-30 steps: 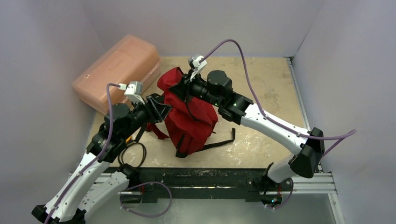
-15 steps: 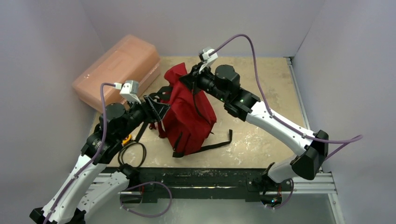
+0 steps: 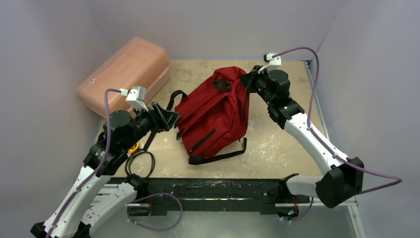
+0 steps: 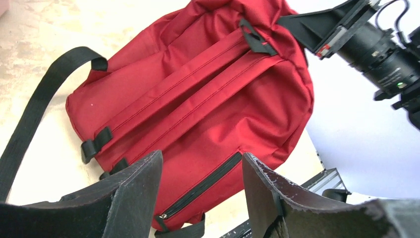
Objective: Pack the student bag
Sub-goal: Adjust the student bag at the center of the board.
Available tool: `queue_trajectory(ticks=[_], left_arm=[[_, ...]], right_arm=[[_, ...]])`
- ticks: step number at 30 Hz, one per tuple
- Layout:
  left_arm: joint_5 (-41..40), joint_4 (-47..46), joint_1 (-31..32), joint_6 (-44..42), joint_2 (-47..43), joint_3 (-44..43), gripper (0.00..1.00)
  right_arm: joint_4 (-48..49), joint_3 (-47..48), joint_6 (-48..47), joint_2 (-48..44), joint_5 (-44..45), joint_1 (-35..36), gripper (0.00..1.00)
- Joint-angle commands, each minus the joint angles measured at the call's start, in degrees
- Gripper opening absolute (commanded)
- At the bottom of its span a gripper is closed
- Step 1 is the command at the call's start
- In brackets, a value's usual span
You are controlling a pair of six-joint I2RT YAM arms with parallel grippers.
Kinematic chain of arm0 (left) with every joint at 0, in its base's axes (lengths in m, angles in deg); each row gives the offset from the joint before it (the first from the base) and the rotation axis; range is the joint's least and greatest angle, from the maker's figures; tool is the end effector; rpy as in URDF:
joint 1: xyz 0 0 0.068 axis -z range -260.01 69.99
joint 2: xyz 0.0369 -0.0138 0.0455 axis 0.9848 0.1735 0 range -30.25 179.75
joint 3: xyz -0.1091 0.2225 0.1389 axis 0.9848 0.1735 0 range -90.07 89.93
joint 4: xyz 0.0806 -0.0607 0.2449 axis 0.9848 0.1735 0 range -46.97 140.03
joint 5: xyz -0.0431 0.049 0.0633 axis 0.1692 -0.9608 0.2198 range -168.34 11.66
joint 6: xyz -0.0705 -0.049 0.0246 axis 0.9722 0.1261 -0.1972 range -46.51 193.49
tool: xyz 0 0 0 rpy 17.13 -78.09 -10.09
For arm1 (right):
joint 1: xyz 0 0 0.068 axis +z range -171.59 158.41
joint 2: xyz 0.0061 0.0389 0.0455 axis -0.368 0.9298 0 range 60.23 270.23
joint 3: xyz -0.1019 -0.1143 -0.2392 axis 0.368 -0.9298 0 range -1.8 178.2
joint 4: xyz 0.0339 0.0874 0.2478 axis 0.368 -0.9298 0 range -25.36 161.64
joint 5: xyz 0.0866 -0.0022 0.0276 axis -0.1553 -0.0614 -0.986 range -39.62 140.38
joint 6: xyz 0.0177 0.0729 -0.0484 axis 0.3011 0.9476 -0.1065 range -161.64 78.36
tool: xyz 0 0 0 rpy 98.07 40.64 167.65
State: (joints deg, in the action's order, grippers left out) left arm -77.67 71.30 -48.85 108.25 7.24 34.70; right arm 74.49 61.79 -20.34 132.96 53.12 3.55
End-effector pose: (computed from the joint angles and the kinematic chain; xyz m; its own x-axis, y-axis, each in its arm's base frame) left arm 0.1457 -0.0892 0.3860 -0.4292 -0.4067 -0.8064 0.3438 0.7520 -0.5623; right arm 0.3147 0.1435 0.3795 -0.2311 0.2924 -0.9279 -0.3193 0.8781 0.3563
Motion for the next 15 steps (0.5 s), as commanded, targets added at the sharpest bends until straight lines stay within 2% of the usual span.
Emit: queue_trajectory(ticks=[1,4,8,12,15], left_arm=[[1.3,-2.1,-0.1,-0.4,2.3,-1.9,0.59],[1.6,-2.6,-0.1,-0.5,2.8,-2.1,0.59],[1.6,-2.8,-0.1,-0.9,2.7,-2.2,0.59],[1.0,-1.7,-0.1,-1.7,2.1,-2.9,0.59],[-0.1,-0.6,-0.2,-2.2,0.9,-3.1,0.59]], right_arm=[[0.2,7.2,-0.4,-5.5,3.1,-5.8,0.0],[-3.3,16.3,-6.1,-5.3,6.1,-7.4,0.0],[-4.6,27.9,-14.6,-3.2,4.1,-7.3,0.0],[-6.9,38.4,-18.9,2.3,-5.6,-6.8,0.0],[-10.5,42.7,-21.9,7.6,-9.0,-2.0,0.0]])
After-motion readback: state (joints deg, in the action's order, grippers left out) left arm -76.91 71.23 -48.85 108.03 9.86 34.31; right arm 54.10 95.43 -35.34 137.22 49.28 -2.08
